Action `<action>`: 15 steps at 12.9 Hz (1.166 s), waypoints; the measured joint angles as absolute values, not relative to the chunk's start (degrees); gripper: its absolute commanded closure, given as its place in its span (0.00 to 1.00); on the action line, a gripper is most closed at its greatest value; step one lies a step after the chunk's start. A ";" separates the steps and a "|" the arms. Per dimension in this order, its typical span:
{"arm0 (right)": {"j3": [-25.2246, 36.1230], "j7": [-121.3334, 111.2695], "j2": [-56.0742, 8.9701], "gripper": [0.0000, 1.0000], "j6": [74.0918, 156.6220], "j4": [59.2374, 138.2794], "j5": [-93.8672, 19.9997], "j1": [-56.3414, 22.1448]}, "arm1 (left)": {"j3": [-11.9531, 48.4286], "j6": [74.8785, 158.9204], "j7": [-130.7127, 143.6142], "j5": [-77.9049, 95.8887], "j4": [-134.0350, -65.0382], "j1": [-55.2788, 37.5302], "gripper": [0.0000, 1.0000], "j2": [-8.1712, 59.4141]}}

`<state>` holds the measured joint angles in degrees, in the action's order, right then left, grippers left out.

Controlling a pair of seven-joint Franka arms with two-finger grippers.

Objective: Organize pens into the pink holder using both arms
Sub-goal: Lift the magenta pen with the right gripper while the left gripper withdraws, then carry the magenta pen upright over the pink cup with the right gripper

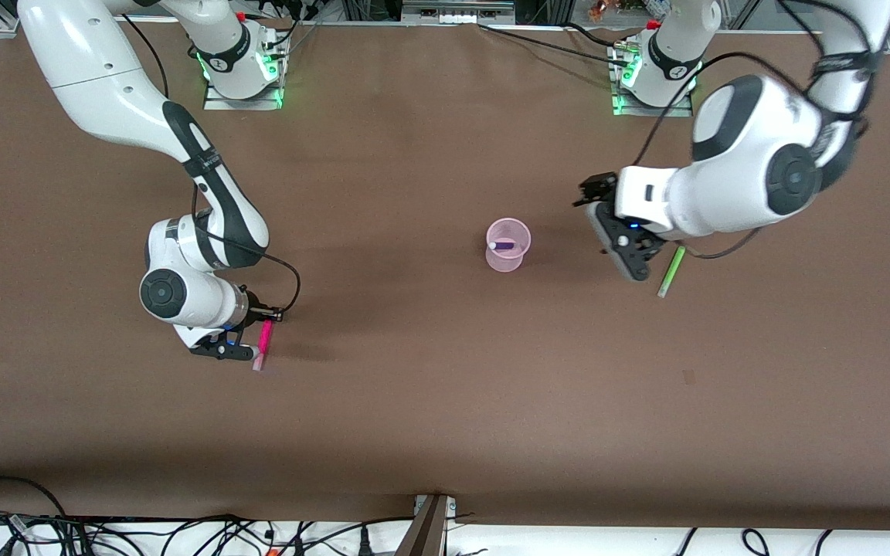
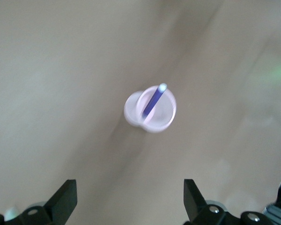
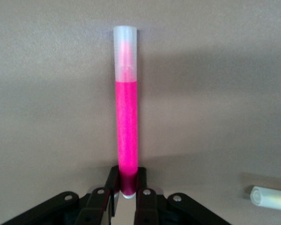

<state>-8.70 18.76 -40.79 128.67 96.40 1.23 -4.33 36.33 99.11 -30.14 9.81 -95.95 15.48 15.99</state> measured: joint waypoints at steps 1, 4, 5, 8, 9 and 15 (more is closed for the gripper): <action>-9.05 19.11 -40.77 0.96 126.21 95.82 0.69 -4.43 | 36.38 95.29 -26.36 5.49 -93.10 15.43 0.00 15.98; -10.90 22.63 -40.21 0.96 115.10 90.88 -3.42 -5.67 | 36.67 88.73 -19.71 -7.27 -87.95 14.76 0.00 15.98; -11.68 24.56 -39.85 0.96 111.31 88.76 -5.92 -6.04 | 36.62 85.79 -18.95 -9.73 -85.84 14.78 0.00 15.99; -15.26 34.74 -39.22 0.96 105.21 84.15 -14.53 -6.35 | 33.66 80.84 -18.12 -11.91 -80.66 14.80 0.00 15.44; -17.31 40.04 -39.23 0.96 104.77 83.43 -16.49 -6.40 | 30.52 80.81 -18.11 -11.89 -80.16 14.14 0.00 14.51; -26.26 70.49 -39.34 0.95 114.79 82.94 -28.58 -13.48 | 0.30 82.99 -9.47 0.68 -81.30 -1.54 0.00 6.90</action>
